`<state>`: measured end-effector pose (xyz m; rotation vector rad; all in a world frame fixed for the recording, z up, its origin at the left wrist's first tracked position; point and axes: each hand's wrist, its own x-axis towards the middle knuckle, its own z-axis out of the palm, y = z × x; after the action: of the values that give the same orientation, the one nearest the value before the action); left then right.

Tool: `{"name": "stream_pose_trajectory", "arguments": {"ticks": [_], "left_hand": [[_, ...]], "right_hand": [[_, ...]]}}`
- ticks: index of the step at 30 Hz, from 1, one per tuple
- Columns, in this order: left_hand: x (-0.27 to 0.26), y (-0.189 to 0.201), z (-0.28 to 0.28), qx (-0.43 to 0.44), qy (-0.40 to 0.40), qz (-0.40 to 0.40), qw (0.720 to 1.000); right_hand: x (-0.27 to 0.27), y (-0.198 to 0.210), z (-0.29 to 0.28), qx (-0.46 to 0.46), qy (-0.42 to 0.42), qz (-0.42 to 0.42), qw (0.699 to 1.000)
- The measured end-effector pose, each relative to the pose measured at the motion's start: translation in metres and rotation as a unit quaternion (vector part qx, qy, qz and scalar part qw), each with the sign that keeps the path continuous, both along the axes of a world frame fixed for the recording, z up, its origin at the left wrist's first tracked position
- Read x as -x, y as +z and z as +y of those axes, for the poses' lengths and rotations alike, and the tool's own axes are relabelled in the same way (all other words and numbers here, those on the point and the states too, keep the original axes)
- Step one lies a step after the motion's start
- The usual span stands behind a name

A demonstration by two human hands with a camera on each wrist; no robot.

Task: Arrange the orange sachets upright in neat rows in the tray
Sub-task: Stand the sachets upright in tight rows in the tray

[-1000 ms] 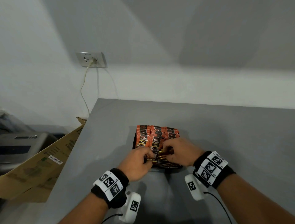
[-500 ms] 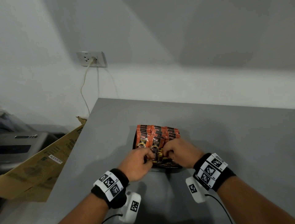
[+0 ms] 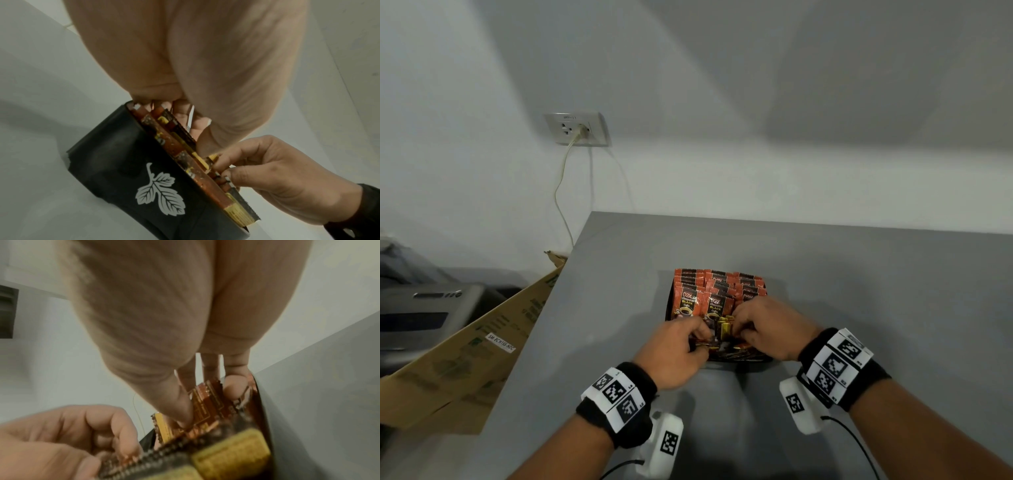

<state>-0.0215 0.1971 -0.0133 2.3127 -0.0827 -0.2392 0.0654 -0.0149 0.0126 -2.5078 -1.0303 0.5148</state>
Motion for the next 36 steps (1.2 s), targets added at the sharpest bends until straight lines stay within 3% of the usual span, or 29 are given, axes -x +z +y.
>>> {"name": "stream_pose_trajectory", "arguments": {"ticks": [5,7,12,16,19,21,23,25,28,30,32,36], "left_hand": [[-0.001,0.003,0.001,0.017,0.007,0.011,1.000],[-0.002,0.006,0.000,0.016,0.009,0.012,1.000],[-0.008,0.015,-0.001,-0.029,-0.010,0.028,0.999],[-0.008,0.019,-0.003,-0.059,-0.035,0.040,0.997],[-0.008,0.023,-0.003,-0.032,-0.021,0.033,0.999],[-0.009,0.032,-0.004,0.035,0.009,0.024,0.999],[-0.012,0.045,-0.008,0.185,0.050,0.028,0.981],[-0.015,0.055,-0.018,0.359,0.079,0.050,0.929],[-0.019,0.064,-0.032,0.542,0.095,0.095,0.830],[-0.024,0.068,-0.037,0.628,0.130,0.125,0.757],[-0.028,0.071,-0.037,0.667,0.160,0.143,0.714],[-0.031,0.077,-0.032,0.656,0.177,0.138,0.721]], "right_hand": [[0.002,0.021,-0.009,-0.048,-0.048,-0.013,0.998],[0.001,0.031,-0.016,-0.101,-0.104,-0.002,0.989],[0.001,0.042,-0.034,-0.255,-0.247,0.055,0.933],[0.009,0.035,-0.035,-0.321,-0.283,0.115,0.896],[0.016,0.029,-0.031,-0.377,-0.302,0.160,0.861],[0.020,0.028,-0.026,-0.413,-0.307,0.189,0.837],[0.022,0.029,-0.016,-0.450,-0.305,0.215,0.811],[0.027,0.035,-0.004,-0.493,-0.298,0.264,0.773],[0.034,0.044,0.016,-0.531,-0.278,0.337,0.726],[0.039,0.049,0.026,-0.509,-0.271,0.345,0.740],[0.044,0.055,0.031,-0.461,-0.279,0.288,0.792],[0.044,0.071,0.023,-0.338,-0.240,0.098,0.905]]}}
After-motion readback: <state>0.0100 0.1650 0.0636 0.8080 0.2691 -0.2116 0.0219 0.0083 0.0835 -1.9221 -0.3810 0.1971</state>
